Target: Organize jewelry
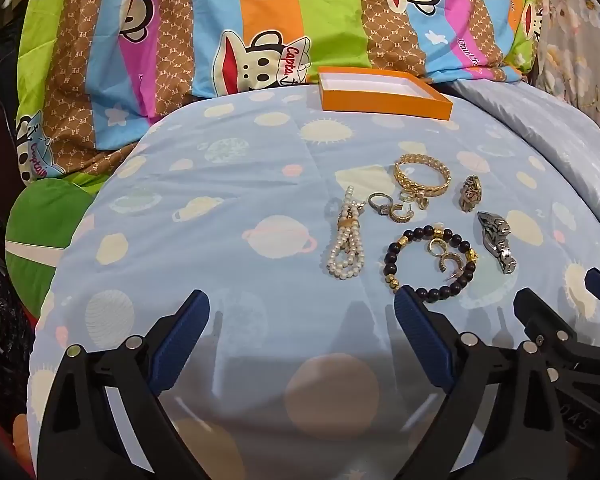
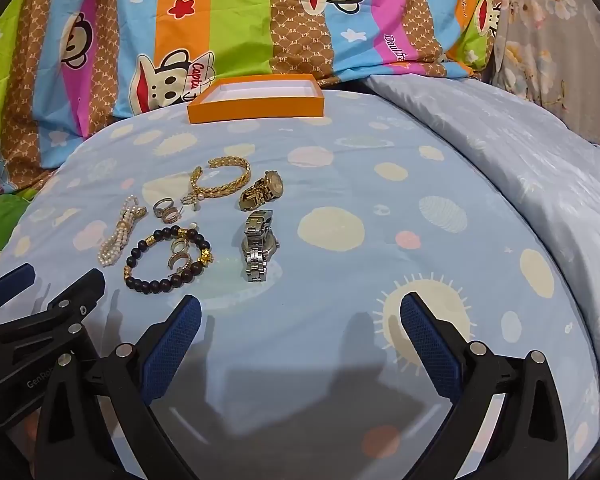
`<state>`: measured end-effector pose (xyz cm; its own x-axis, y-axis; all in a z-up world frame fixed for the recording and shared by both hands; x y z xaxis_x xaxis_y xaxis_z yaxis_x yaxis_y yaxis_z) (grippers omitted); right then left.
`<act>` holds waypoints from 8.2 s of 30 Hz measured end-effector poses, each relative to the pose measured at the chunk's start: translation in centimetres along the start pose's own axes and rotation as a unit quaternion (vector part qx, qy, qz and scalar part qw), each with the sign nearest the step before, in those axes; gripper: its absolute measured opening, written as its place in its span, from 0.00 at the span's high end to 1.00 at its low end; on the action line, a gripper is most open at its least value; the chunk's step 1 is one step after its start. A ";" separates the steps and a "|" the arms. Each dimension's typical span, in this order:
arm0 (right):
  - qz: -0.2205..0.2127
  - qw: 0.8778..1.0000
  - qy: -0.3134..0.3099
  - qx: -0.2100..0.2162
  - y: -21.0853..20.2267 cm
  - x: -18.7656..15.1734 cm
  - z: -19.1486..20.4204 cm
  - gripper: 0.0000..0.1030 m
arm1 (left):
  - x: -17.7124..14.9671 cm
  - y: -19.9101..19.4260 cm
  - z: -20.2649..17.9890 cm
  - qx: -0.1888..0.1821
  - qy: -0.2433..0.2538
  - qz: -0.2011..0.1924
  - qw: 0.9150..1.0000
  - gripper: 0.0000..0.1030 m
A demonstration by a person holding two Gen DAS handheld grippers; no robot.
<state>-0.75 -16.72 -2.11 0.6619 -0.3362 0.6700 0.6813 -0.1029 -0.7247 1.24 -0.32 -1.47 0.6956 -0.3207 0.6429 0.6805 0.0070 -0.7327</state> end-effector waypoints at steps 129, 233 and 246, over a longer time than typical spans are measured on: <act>0.051 0.996 0.032 0.069 4.5 4.2 1.6 0.82 | 4.7 6.3 1.9 -0.072 -0.007 0.027 0.997 0.80; 0.041 0.990 0.004 0.131 6.2 8.3 2.4 0.57 | 8.4 6.3 4.9 -0.096 -0.032 -0.014 0.995 0.45; 0.071 0.991 0.017 0.112 8.3 7.6 2.5 0.68 | 5.5 5.7 3.9 -0.120 -0.043 -0.004 0.992 0.45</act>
<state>10.73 -17.75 -2.58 0.7481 -0.3643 0.5547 0.6363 0.1564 -0.7554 9.84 1.66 -1.24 0.7145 -0.2369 0.6583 0.6192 -0.2239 -0.7526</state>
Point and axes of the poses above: each gripper's, at about its wrist camera, not at the fingertips, and y roughly the way its jaws point, z to its left, x to its top, the point moved 2 cm from there along y, roughly the way its jaws point, and after that the axes turned 15 degrees about y, right-handed, at the moved point
